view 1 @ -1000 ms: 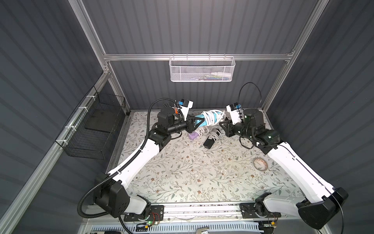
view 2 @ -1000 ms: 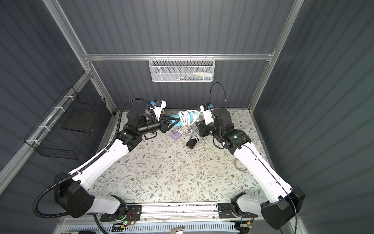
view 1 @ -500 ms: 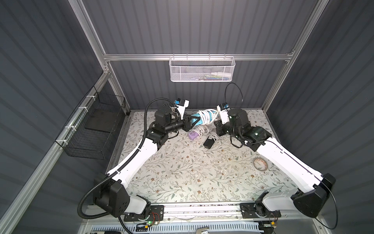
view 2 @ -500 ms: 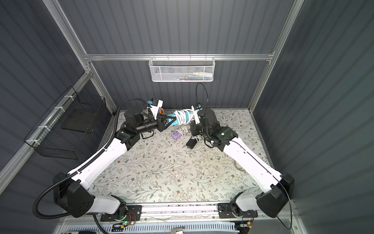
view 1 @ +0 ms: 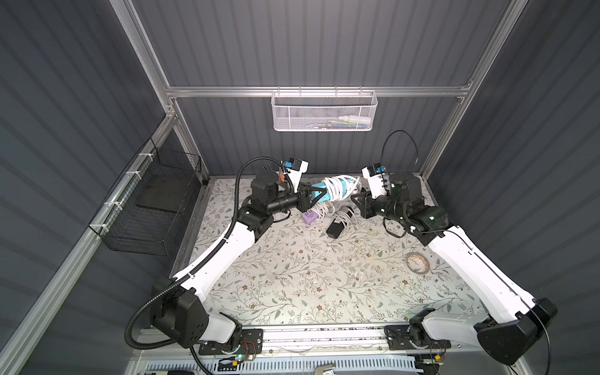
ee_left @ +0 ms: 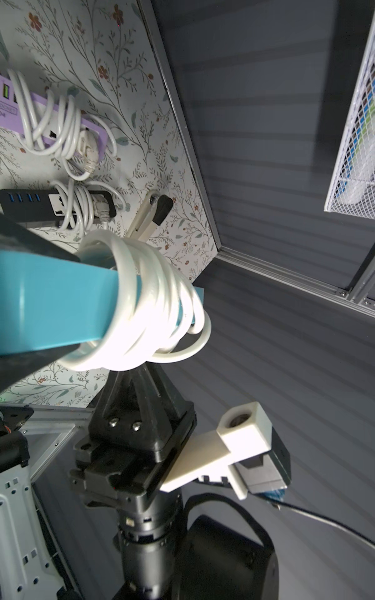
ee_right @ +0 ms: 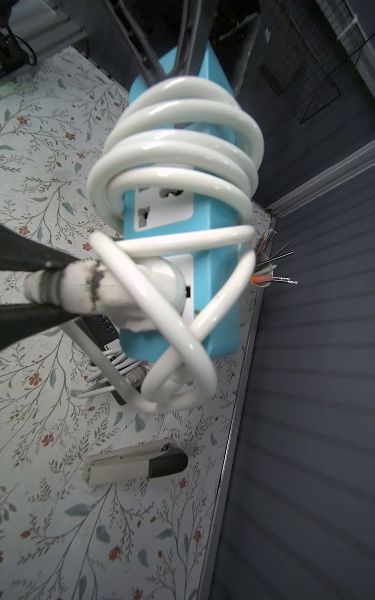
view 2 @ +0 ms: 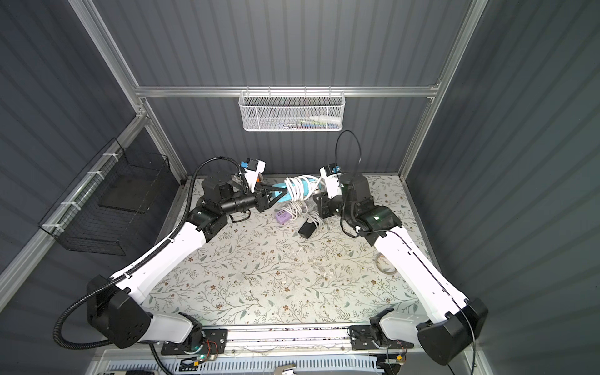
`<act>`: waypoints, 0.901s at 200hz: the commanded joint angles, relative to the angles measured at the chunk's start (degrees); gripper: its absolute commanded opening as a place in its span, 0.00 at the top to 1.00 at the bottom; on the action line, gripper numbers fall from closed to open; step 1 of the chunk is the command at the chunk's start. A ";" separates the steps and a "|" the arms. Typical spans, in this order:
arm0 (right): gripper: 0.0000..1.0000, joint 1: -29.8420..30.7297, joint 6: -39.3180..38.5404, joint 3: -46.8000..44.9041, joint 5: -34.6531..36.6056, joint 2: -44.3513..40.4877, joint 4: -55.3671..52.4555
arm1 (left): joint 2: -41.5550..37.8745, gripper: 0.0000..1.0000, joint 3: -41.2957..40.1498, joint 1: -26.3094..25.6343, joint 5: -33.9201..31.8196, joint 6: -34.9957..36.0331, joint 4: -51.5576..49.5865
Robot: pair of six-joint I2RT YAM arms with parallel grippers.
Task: Unwrap the cord wrapped around the power strip
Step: Unwrap the power cord from the power strip.
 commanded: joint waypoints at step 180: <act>1.00 -0.11 -0.10 0.54 1.10 -3.68 1.15 | 0.99 1.00 1.38 3.17 -14.21 1.62 -2.89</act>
